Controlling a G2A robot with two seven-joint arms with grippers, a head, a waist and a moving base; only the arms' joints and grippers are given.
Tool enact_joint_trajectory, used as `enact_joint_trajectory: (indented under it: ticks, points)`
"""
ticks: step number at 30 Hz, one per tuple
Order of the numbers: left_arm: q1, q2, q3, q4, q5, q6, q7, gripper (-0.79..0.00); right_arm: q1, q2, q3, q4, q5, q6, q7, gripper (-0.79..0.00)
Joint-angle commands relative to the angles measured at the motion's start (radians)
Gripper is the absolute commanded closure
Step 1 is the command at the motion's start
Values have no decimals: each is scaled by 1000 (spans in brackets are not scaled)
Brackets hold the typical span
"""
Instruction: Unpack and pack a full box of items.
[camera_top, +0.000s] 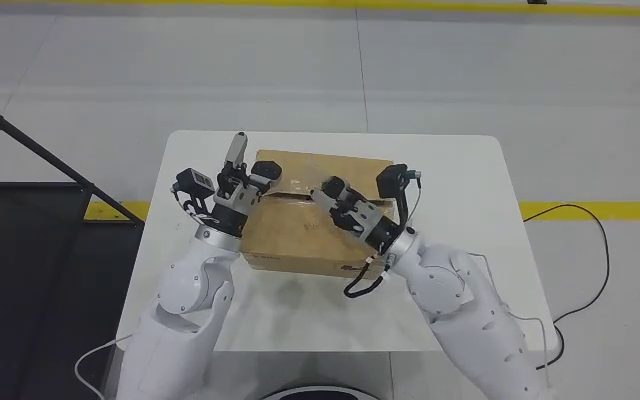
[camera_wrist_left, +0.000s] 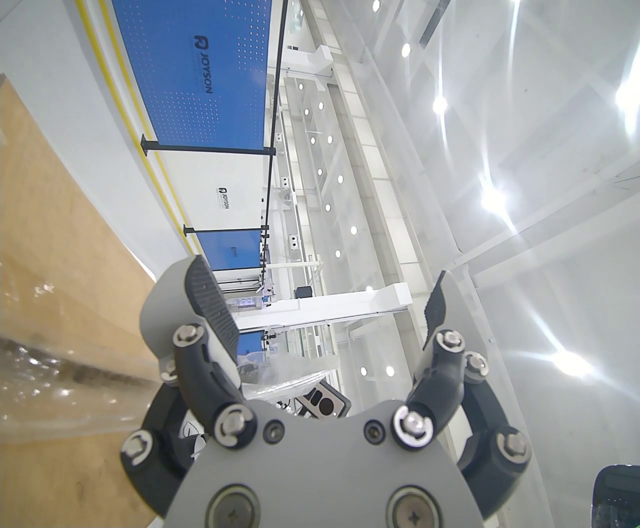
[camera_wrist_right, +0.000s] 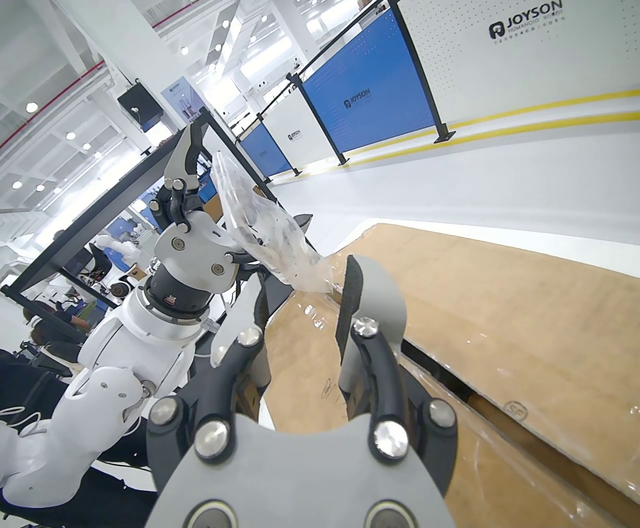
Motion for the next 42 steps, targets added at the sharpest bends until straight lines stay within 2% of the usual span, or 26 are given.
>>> enact_joint_trajectory:
  ticks: [1,6,12,18,34,42]
  points:
    - [0,-1,1,1,0,0,-2,-785,4,-2,1,2,-8,9,-10,-240]
    - [0,-3,0,0,0,2,-3,-785,8,-8,2,2,-54,41,-45,-175]
    - [2,-5,0,-1,-8,11,-10,-785,3,-15,-1,0,-130,78,-104,-148]
    - [1,-5,-6,-3,-11,32,-24,-785,-2,-22,-1,8,-175,92,-166,0]
    - [6,-4,-105,-15,-89,41,-17,-785,-8,-35,38,53,-188,44,-249,0]
    - [-28,15,-180,39,-88,208,-168,-785,-4,-38,52,90,-220,-29,-288,0]
